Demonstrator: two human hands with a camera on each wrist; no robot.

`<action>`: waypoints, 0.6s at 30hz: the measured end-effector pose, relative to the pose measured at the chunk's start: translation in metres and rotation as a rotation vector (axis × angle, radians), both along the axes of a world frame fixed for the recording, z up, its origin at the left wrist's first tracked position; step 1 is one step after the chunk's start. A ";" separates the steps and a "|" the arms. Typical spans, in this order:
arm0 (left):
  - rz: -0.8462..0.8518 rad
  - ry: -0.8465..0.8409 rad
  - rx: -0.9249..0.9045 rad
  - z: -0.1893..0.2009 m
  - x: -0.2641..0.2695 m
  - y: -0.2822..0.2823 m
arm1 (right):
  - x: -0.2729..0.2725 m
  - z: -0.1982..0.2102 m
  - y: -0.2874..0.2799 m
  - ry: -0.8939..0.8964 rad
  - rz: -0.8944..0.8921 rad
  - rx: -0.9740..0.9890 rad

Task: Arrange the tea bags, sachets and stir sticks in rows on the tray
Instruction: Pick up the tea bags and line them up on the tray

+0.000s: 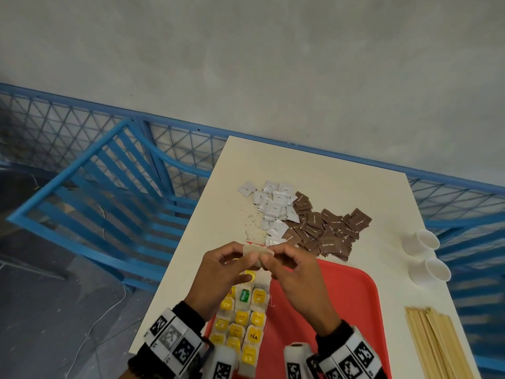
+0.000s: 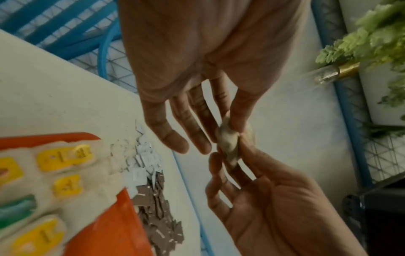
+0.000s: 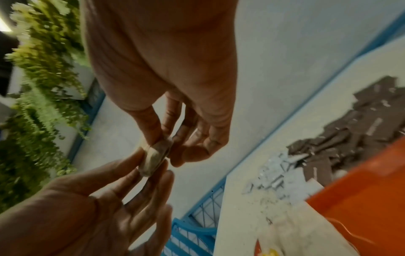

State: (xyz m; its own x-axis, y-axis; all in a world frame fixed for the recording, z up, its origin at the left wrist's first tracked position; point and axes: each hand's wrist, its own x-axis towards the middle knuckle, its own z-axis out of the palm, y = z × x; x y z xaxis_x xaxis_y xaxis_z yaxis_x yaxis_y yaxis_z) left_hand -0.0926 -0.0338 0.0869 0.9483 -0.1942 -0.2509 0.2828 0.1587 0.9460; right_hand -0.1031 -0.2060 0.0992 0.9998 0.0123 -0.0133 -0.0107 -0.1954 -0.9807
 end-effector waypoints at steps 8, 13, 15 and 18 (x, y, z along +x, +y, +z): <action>-0.015 0.051 0.133 -0.020 -0.013 0.021 | -0.003 -0.021 0.004 0.188 0.141 -0.080; 0.036 0.010 0.064 -0.020 -0.013 0.024 | -0.006 -0.019 0.011 0.247 0.066 0.074; 0.052 -0.084 0.121 -0.020 -0.014 0.023 | -0.007 -0.019 0.014 0.272 0.027 0.146; 0.076 -0.227 0.236 -0.022 -0.015 0.021 | -0.009 -0.020 0.019 0.315 -0.020 0.252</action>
